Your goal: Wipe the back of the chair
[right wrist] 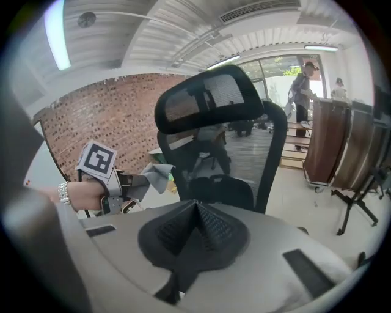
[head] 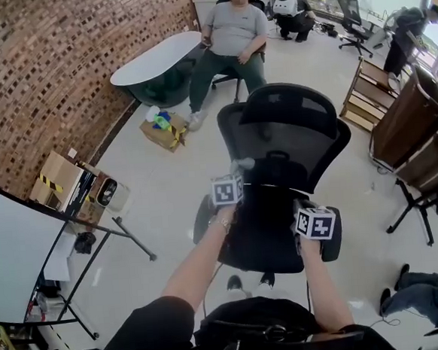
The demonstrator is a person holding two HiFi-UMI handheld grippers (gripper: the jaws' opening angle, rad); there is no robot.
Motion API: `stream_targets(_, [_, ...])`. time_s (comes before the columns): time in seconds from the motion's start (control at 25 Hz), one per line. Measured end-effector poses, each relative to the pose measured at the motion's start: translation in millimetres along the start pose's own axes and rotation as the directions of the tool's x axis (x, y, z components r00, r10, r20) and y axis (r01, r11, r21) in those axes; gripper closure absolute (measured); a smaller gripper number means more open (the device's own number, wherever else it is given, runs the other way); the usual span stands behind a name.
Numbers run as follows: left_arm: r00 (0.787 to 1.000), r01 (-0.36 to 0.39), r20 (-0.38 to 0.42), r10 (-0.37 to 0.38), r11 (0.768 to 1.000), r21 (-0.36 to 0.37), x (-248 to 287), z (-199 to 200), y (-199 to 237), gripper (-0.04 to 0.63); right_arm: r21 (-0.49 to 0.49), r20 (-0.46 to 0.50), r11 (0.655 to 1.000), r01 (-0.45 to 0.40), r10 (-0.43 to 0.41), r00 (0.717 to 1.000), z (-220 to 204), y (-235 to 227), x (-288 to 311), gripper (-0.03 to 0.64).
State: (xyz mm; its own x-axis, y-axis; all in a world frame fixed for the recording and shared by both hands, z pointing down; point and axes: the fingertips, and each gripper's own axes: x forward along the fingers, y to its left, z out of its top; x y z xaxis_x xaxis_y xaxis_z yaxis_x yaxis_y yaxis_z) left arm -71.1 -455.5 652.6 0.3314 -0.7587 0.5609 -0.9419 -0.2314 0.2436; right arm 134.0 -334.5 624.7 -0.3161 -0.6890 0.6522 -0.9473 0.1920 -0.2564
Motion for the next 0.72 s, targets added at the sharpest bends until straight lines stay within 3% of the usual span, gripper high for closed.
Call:
stream_targets(0.12, [0.996,0.027,0.088,-0.03,0.999,0.032,-40.7,15.6,-55.8,0.566,-0.038,0.015,0.999,-0.028,0.029,0.999,9.0,18.7,-5.7,0.612])
stream_targets(0.28, [0.986,0.043,0.156,-0.064,0.99,0.133,-77.4,21.8,-117.0,0.566,-0.044,-0.001,0.998,-0.052,0.052,0.999,4.9,31.0,-2.2,0.612])
stream_targets(0.52, [0.993,0.05,0.096,-0.064,0.988,0.144,-88.3,-8.7,-144.7,0.566,-0.068,-0.03,0.995,-0.077,0.075,0.997,-8.6,39.8,-7.5,0.612])
stream_targets(0.72, [0.995,0.055,0.077,-0.066,0.989,0.141,-111.9,-25.0,-150.8,0.566,-0.027,-0.051,0.995,-0.095,0.094,0.994,-37.8,37.2,-21.8,0.612])
